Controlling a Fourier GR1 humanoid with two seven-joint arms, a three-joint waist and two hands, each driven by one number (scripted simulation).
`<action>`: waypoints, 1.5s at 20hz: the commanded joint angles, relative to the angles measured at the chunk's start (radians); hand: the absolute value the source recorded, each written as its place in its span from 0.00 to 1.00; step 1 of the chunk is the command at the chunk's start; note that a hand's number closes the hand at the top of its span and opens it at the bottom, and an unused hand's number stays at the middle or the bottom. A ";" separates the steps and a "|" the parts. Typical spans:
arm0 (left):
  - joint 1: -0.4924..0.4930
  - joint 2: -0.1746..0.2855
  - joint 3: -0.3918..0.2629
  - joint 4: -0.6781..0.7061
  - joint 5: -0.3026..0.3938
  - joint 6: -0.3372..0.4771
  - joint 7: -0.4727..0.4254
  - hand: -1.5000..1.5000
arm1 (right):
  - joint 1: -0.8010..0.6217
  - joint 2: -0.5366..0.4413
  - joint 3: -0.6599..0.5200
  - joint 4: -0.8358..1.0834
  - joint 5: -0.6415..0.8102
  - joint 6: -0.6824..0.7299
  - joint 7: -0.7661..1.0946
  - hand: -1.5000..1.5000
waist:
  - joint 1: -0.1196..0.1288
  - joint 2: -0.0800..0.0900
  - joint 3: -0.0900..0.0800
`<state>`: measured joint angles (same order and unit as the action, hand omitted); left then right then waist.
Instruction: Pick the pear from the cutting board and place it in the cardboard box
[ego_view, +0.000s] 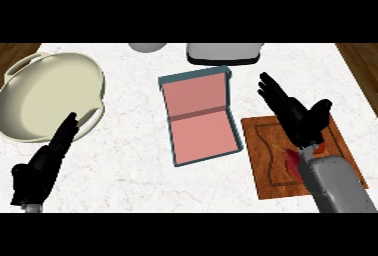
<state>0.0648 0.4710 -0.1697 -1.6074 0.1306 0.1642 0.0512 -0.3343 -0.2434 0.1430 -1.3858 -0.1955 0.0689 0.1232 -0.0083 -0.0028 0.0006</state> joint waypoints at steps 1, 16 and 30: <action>-0.043 -0.040 -0.019 -0.022 -0.041 -0.023 0.030 0.50 | 0.085 -0.054 -0.036 -0.068 0.013 0.046 -0.008 0.00 | 0.004 0.002 0.000; -0.198 -0.096 -0.100 -0.006 -0.018 -0.088 0.017 0.50 | 0.435 -0.462 0.075 -0.196 0.758 -0.315 -0.452 0.00 | -0.060 -0.008 -0.002; -0.249 -0.192 -0.144 0.069 -0.072 -0.115 -0.005 0.50 | 0.659 -0.686 -0.045 -0.809 0.607 0.155 0.055 0.00 | -0.002 0.001 -0.002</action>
<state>-0.1857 0.3104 -0.2893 -1.5417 0.0822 0.0474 0.0510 0.3242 -0.8883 0.1336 -2.0869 0.4951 0.0771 0.0614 -0.0249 -0.0035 -0.0023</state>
